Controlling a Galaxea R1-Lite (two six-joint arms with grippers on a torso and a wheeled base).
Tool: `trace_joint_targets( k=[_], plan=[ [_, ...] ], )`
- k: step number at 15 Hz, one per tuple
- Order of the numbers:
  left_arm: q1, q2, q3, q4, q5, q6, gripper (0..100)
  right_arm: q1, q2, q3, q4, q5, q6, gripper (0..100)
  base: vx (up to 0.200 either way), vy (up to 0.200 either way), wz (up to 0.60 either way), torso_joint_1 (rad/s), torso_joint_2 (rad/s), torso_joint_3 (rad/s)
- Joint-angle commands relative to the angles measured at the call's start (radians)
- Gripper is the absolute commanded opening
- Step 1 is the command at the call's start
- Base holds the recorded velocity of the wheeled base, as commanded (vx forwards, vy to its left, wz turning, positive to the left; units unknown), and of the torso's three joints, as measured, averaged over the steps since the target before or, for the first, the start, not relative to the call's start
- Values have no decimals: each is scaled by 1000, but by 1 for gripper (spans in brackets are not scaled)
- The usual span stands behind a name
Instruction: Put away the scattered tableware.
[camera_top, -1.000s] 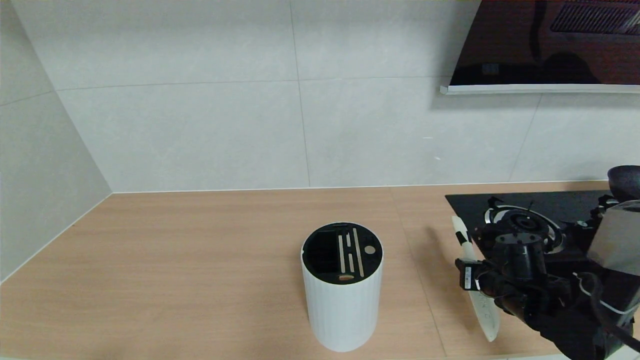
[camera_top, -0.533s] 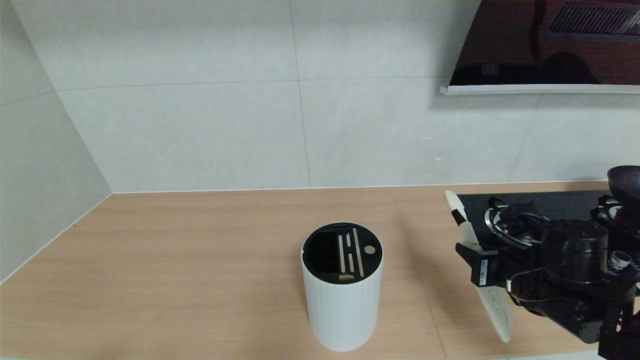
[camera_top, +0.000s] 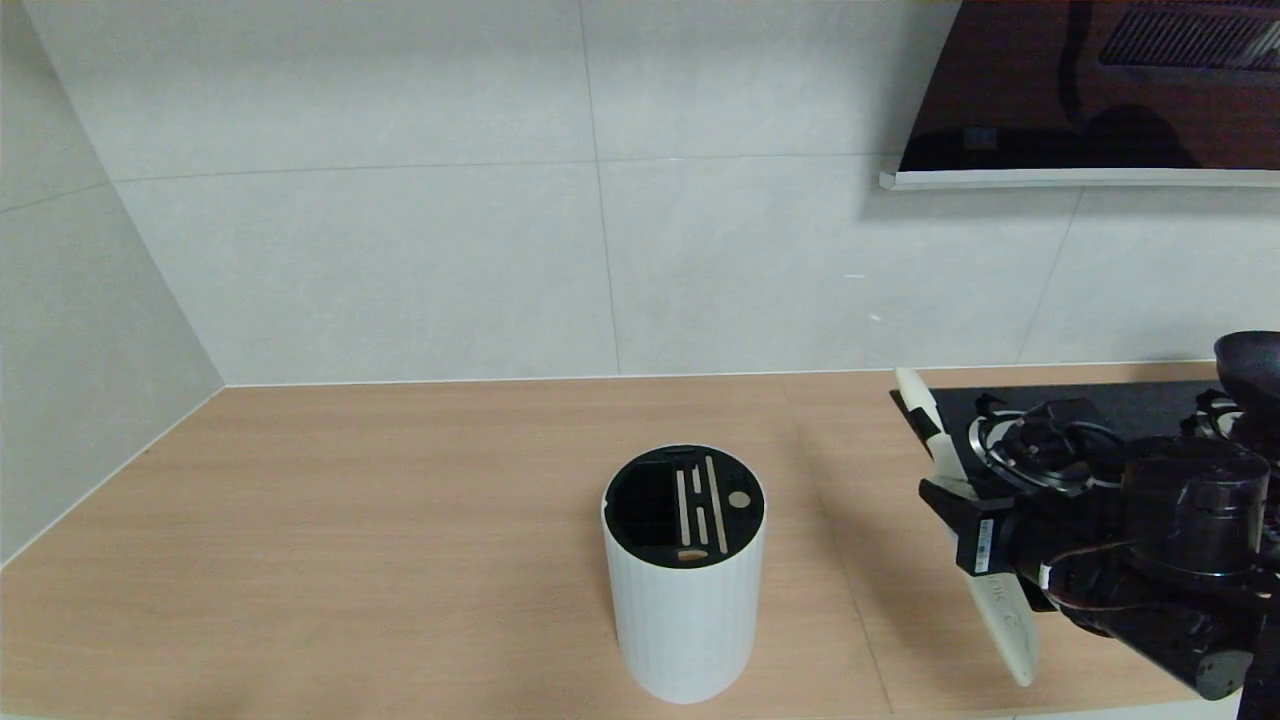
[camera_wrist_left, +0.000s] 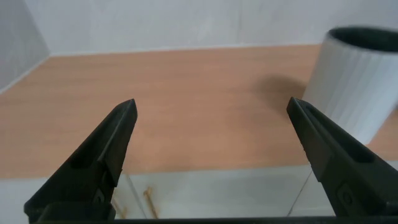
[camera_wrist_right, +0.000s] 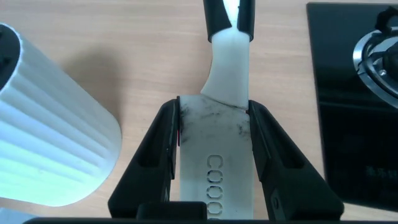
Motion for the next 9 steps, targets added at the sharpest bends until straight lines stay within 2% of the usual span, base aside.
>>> trace_joint_targets(
  k=[1,3,4,5,6,7,8,9],
  plan=[
    [0,0,-25,10,-71,0,100,5,-3,-2,-1,-3,0,0,0,0,0,0,0,0],
    [-2,21,-63,39,-201,-7,100,26,-15,-5,4,-4,0,0,0,0,0,0,0,0],
    [-3,64,-101,57,-259,-29,100,38,-18,-10,18,-4,2,0,0,0,0,0,0,0],
    [-3,126,-155,57,-310,-64,100,41,-20,-25,38,-4,3,0,0,0,0,0,0,0],
    [-3,169,-187,57,-334,-87,100,43,-20,-34,48,-4,3,0,0,0,0,0,0,0],
    [-3,302,-295,54,-406,-147,100,43,-24,-94,96,-4,3,0,0,0,0,0,0,0],
    [-5,399,-367,53,-456,-193,100,45,-34,-151,154,-4,3,0,0,0,0,0,0,0],
    [-6,485,-419,51,-503,-210,100,51,-40,-199,208,-4,3,0,0,0,0,0,0,0]
  ],
)
